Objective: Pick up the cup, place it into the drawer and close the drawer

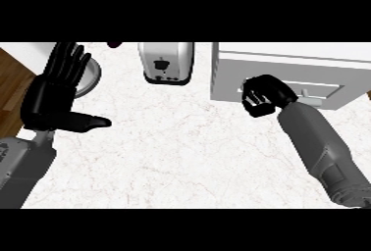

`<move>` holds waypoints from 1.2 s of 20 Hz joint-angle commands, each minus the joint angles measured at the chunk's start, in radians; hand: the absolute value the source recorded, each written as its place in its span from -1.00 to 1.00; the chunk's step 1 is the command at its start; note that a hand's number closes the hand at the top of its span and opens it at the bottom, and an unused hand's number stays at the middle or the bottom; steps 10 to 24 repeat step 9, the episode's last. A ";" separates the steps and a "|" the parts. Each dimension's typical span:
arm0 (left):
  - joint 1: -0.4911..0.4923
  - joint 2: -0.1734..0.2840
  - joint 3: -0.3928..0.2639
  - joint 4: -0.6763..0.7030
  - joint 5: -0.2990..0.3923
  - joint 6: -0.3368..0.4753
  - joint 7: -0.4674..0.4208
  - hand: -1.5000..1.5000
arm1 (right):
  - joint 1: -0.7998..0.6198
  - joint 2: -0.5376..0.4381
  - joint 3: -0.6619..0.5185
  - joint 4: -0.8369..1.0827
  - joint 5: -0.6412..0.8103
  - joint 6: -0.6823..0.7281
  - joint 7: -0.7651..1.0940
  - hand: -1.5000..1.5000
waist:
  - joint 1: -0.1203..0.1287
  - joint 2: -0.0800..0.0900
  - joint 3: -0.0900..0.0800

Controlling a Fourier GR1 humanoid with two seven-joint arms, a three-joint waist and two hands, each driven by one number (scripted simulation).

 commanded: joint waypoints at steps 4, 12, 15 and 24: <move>0.005 -0.020 -0.009 0.023 -0.010 -0.024 -0.020 -1.00 | -0.087 -0.093 -0.093 0.056 -0.046 -0.058 0.048 1.00 | 0.020 0.043 0.009; 0.006 -0.024 -0.009 0.015 0.000 -0.035 -0.008 -1.00 | -0.092 -0.121 -0.104 0.071 -0.056 -0.022 0.032 1.00 | 0.035 0.044 0.009; 0.006 -0.024 -0.009 0.015 0.000 -0.035 -0.008 -1.00 | -0.092 -0.121 -0.104 0.071 -0.056 -0.022 0.032 1.00 | 0.035 0.044 0.009; 0.006 -0.024 -0.009 0.015 0.000 -0.035 -0.008 -1.00 | -0.092 -0.121 -0.104 0.071 -0.056 -0.022 0.032 1.00 | 0.035 0.044 0.009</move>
